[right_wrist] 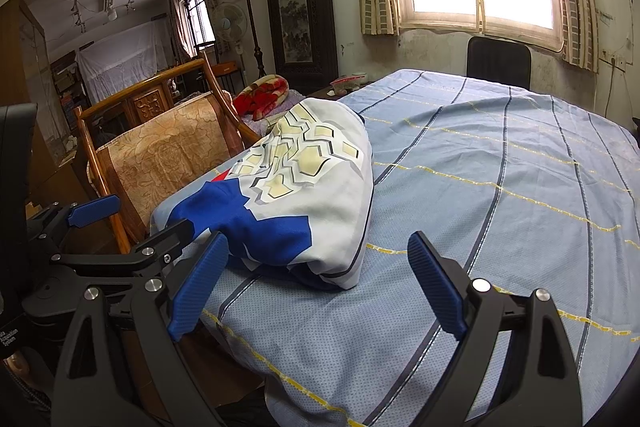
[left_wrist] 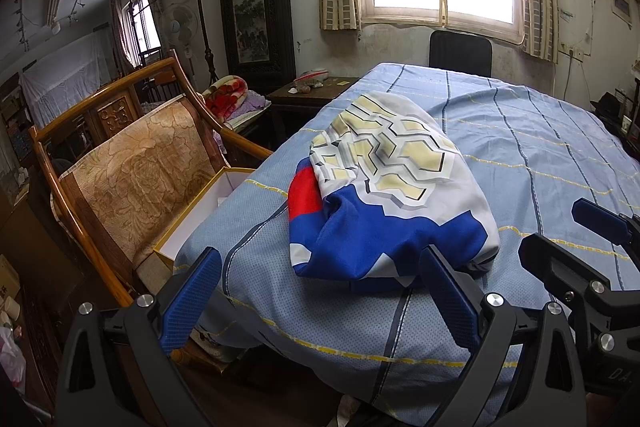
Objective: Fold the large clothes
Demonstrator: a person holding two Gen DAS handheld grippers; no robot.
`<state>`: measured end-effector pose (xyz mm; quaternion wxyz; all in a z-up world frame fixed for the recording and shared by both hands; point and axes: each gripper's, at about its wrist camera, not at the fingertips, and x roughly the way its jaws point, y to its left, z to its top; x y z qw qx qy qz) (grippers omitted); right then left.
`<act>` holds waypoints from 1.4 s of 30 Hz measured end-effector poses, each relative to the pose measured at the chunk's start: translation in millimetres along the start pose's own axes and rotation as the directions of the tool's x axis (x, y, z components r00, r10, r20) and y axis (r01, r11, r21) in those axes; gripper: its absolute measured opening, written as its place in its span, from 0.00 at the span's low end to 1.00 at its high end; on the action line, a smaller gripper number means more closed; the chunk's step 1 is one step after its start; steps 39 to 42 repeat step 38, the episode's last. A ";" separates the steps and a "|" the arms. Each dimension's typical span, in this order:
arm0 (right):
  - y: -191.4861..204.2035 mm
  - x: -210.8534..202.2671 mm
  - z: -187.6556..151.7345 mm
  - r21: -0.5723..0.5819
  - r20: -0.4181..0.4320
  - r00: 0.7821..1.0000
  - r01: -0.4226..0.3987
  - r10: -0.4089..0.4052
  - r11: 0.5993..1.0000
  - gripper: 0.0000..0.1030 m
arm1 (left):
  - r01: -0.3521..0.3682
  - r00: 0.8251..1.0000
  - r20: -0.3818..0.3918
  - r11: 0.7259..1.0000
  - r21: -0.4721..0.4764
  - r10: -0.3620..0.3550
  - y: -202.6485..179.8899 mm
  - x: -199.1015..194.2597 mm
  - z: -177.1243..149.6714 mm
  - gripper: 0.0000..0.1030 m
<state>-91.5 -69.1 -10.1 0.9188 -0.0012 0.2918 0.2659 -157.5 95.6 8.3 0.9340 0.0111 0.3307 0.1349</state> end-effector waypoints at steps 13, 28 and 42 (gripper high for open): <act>-0.1 0.2 0.3 0.002 -0.002 1.000 -0.001 0.001 1.000 0.86 | 0.001 1.000 -0.004 1.000 -0.001 -0.001 -0.1 0.5 0.4 0.96; -0.2 0.2 0.1 0.005 -0.006 1.000 -0.002 0.002 1.000 0.86 | -0.005 1.000 0.013 1.000 0.013 0.005 -1.6 0.5 -4.6 0.96; 3.1 -9.1 -6.0 0.024 -0.001 1.000 0.000 0.000 1.000 0.86 | 0.001 1.000 -0.007 1.000 0.010 -0.001 -3.3 0.3 -1.5 0.96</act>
